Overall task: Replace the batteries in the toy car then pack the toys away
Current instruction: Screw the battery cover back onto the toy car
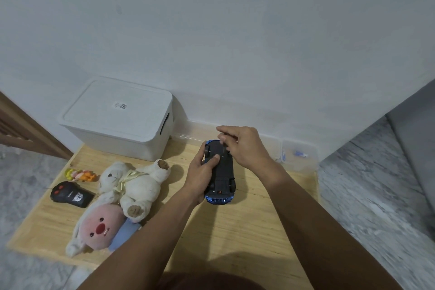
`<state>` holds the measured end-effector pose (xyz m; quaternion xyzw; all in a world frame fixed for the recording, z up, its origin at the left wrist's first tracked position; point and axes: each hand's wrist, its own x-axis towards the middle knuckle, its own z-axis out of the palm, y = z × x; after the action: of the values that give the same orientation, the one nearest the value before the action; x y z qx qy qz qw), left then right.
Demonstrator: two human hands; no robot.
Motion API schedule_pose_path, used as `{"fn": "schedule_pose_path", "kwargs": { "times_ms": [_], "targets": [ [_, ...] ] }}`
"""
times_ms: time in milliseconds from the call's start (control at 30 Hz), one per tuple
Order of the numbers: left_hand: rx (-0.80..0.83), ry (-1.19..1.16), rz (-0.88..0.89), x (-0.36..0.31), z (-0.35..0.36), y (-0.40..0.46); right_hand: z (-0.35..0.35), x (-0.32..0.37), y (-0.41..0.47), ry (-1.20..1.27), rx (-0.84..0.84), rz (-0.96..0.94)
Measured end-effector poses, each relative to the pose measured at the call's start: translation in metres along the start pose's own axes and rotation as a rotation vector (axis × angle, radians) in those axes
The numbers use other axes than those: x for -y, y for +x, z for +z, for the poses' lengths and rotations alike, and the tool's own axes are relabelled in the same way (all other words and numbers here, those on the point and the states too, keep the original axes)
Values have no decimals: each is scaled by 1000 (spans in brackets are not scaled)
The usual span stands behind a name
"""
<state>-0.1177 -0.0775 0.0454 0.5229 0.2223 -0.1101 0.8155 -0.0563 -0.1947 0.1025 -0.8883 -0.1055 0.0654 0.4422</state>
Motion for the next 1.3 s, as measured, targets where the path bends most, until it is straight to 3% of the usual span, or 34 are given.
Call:
{"fn": "schedule_pose_path", "kwargs": {
  "times_ms": [433,633,700,867,1000,1100,1300],
  "targets": [
    [26,23,9,3,2,-5,0,3,-2,-79,-109,42],
    [14,11,-54,0,-1,-1,6,-6,-5,154,-277,87],
    [-54,27,-109,0,-4,0,5,-8,-8,168,-245,141],
    [-64,82,-120,-2,-7,1,16,-18,-22,-180,20,243],
    [-66,149,-88,-6,-5,2,28,-19,-35,-387,76,270],
    [-76,163,-86,-4,-8,4,34,-18,-39,-284,83,310],
    [-58,146,-120,-6,-9,-1,39,-29,-42,216,112,509]
  ]
}}
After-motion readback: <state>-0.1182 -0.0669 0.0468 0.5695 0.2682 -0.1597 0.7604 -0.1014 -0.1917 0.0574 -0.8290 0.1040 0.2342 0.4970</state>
